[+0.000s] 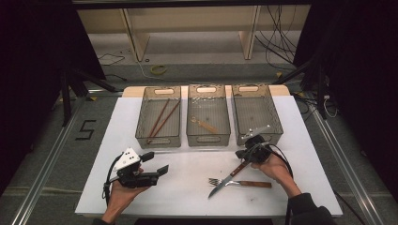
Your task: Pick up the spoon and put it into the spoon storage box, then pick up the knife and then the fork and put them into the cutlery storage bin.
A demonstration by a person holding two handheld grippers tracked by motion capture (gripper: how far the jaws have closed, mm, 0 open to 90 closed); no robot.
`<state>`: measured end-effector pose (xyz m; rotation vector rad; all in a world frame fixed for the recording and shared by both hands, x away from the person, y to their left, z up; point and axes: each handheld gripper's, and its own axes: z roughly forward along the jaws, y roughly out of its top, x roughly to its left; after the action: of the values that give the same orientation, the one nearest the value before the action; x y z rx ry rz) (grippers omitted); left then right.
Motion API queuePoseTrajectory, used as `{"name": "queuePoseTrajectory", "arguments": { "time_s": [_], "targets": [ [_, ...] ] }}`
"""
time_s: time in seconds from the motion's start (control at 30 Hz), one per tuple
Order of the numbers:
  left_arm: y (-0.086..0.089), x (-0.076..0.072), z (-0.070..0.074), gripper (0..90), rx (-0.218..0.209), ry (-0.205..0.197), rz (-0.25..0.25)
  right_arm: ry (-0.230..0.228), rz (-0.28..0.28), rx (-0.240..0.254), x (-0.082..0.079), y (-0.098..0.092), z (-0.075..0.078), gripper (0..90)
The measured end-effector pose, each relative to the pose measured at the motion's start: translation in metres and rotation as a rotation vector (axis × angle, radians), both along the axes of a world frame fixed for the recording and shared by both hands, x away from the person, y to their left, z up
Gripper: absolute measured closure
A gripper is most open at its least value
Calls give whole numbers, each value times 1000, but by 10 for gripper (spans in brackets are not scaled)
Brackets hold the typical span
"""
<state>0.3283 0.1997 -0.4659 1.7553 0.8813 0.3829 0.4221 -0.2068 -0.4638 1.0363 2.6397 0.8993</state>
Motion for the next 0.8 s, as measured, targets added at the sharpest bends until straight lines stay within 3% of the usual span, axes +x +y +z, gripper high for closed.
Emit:
{"name": "queuePoseTrajectory", "arguments": {
  "time_s": [0.43, 0.8],
  "targets": [
    [0, 0, 0, 202, 1, 0, -1, 10, -1, -55, 3, 0, -8, 900],
    [0, 0, 0, 202, 2, 4, 0, 62, -2, -86, -2, -5, -7, 900]
  ]
}}
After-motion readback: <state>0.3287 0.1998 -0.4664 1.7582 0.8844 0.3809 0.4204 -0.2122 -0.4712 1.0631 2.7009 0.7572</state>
